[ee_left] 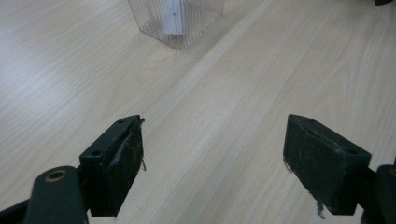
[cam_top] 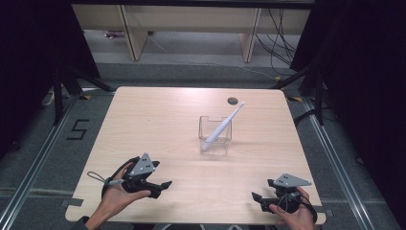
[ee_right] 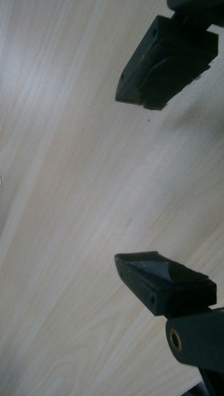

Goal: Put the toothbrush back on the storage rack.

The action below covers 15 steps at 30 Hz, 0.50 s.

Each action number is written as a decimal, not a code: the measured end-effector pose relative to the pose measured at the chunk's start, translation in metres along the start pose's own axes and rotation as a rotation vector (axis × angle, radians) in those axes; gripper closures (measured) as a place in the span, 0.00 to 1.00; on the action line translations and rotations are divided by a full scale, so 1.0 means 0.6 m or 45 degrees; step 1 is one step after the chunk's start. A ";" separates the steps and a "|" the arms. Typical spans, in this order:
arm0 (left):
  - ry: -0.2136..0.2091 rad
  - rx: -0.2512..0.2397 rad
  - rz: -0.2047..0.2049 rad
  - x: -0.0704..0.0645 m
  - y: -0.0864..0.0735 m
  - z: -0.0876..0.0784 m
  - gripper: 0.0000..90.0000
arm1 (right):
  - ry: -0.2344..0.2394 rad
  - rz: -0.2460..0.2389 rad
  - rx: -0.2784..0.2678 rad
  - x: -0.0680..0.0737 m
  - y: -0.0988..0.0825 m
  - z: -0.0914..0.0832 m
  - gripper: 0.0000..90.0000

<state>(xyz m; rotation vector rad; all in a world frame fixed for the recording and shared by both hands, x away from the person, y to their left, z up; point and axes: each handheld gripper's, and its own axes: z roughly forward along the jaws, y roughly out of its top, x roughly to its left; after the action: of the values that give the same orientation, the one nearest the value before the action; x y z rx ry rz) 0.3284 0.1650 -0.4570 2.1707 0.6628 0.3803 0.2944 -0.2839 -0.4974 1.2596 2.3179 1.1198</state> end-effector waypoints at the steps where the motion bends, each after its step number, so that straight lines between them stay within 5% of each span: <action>1: 0.000 0.000 0.000 0.000 0.000 0.000 0.22 | 0.000 0.000 0.000 0.000 0.000 0.000 0.21; 15: -0.018 0.025 0.006 -0.011 -0.019 0.002 0.21 | 0.009 0.006 0.001 0.001 0.000 0.000 0.21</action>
<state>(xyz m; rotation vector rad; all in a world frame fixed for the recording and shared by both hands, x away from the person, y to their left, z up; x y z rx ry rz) 0.3199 0.1667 -0.4667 2.1916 0.6565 0.3618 0.2942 -0.2836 -0.4971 1.2637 2.3218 1.1272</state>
